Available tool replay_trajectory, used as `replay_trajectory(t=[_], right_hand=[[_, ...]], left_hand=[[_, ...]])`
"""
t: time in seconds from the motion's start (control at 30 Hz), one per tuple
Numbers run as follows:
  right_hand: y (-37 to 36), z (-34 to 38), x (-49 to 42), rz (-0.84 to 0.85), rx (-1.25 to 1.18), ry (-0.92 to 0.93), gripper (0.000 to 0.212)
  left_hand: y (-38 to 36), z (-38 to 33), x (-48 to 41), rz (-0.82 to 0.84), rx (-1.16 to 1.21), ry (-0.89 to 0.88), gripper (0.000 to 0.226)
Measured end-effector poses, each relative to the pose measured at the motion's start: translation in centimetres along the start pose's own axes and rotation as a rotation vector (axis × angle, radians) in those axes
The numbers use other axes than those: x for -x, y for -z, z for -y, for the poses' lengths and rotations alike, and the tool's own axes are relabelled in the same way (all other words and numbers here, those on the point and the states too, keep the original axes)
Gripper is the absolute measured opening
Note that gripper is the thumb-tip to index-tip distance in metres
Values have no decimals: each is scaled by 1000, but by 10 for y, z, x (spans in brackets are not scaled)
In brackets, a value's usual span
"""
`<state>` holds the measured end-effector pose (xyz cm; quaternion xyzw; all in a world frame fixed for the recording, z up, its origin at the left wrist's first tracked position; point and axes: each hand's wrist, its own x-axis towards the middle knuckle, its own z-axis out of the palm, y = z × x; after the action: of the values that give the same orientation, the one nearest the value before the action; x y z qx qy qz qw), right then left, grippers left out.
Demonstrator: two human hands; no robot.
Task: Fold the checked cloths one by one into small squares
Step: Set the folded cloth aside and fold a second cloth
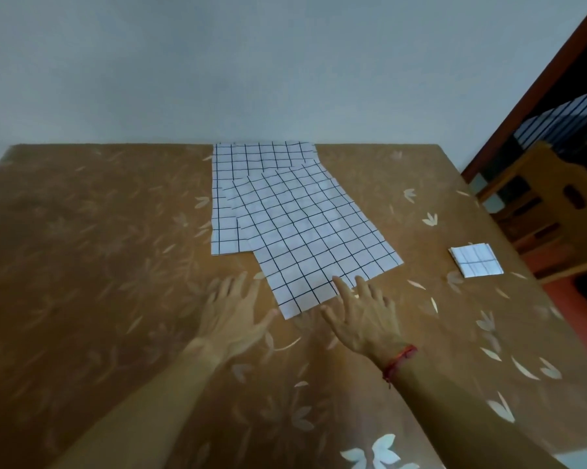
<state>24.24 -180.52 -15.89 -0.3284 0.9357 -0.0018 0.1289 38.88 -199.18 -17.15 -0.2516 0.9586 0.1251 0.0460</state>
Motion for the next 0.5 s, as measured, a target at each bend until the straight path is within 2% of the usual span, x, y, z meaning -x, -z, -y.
replay_trajectory(t=[0.13, 0.27, 0.5], right_hand=[[-22, -12, -32, -5, -14, -22, 63], [-44, -26, -61, -14, -35, -37, 66], [-79, -39, -91, -50, -82, 0, 69]], left_hand=[[-26, -5, -32, -1, -6, -35, 71], [-52, -17, -60, -15, 20, -104, 82], [-101, -32, -88, -44, 27, -193, 64]])
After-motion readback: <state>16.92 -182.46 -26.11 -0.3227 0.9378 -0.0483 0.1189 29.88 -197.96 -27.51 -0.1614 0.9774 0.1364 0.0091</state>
